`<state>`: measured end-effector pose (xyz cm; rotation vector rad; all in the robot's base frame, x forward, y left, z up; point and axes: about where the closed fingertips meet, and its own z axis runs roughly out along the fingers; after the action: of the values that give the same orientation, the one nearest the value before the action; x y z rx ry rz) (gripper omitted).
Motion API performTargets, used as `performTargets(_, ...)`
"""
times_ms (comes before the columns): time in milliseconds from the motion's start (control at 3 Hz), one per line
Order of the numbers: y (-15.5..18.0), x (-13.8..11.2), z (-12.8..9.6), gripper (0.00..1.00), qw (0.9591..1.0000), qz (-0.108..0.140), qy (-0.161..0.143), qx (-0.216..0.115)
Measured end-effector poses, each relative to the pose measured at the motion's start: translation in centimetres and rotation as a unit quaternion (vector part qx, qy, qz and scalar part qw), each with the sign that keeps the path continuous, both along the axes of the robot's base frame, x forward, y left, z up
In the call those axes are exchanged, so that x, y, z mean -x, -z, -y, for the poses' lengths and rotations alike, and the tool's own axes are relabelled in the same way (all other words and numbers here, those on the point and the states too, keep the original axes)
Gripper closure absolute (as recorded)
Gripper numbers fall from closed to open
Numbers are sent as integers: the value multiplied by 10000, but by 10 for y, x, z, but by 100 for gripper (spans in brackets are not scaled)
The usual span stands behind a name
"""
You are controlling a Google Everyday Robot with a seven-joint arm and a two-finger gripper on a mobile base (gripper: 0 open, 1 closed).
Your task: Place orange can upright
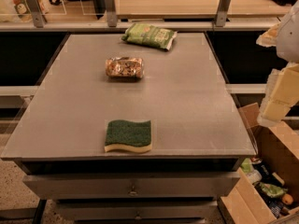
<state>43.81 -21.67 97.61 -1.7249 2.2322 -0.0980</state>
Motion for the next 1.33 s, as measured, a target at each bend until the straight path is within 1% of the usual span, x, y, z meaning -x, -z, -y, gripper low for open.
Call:
performTargets(333,0,0,0,0,10000,0,0,0)
performTargets(667,-3,0,-2,0,10000,27,-76,10)
performTargets(1000,6,-15,-36,0,9987,-97,-498,18)
performTargets(1333,26,-47,-101,0,9923,-349,-1189,79)
